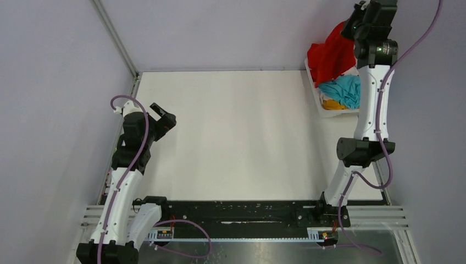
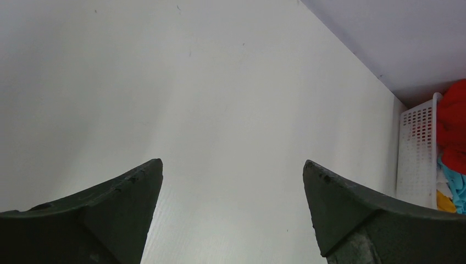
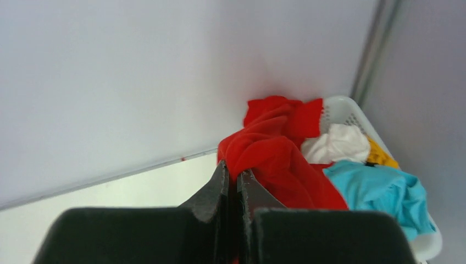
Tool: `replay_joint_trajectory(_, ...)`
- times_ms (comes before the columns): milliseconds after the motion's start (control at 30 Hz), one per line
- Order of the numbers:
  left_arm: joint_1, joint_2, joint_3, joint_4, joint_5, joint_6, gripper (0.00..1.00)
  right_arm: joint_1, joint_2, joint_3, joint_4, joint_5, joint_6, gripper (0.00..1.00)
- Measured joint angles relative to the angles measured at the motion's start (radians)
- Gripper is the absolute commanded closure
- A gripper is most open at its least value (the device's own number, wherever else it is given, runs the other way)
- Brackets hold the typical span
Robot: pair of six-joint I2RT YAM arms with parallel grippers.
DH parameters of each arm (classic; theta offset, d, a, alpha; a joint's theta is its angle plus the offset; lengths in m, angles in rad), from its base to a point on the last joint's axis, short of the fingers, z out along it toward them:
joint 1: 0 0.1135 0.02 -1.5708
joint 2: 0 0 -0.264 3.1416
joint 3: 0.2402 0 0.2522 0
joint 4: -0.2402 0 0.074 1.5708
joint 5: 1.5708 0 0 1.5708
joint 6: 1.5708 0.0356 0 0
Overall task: Fold and stack the t-shirts
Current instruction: Grab crumpled tshirt from bin with the right arm, then move the tshirt to the center of the board
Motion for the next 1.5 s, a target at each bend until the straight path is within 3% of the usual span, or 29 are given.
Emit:
replay_joint_trajectory(233,0.0,-0.017,0.0,-0.01,0.011,0.0,0.01,0.233,-0.051,0.04,-0.08,0.014,-0.068,1.0)
replay_joint_trajectory(600,0.0,-0.07,0.0,-0.015,0.029,-0.007,0.01,0.534,-0.219,0.061,-0.081,-0.119,-0.12,1.0)
replay_joint_trajectory(800,0.0,-0.122,0.0,-0.017,0.016,-0.023,0.01,0.578,-0.341,-0.019,-0.036,-0.201,-0.124,1.0)
replay_joint_trajectory(933,0.0,-0.126,0.0,-0.017,0.022,-0.031,0.01,0.578,-0.457,-0.294,0.06,-0.177,-0.117,1.0)
replay_joint_trajectory(1167,0.0,-0.065,0.0,-0.017,0.107,-0.034,0.01,0.56,-0.581,-1.053,0.291,0.085,-0.065,0.9)
replay_joint_trajectory(1333,-0.004,0.005,-0.049,0.005,0.234,-0.043,0.01,0.45,-0.571,-1.371,0.286,0.206,0.027,0.52)
replay_joint_trajectory(1400,-0.024,0.035,-0.084,0.014,0.27,-0.05,0.01,0.409,-0.563,-1.422,0.262,0.239,0.057,0.04)
replay_joint_trajectory(1500,-0.124,0.107,-0.127,0.013,0.289,-0.051,0.01,0.386,-0.561,-1.456,0.236,0.286,0.093,0.0)
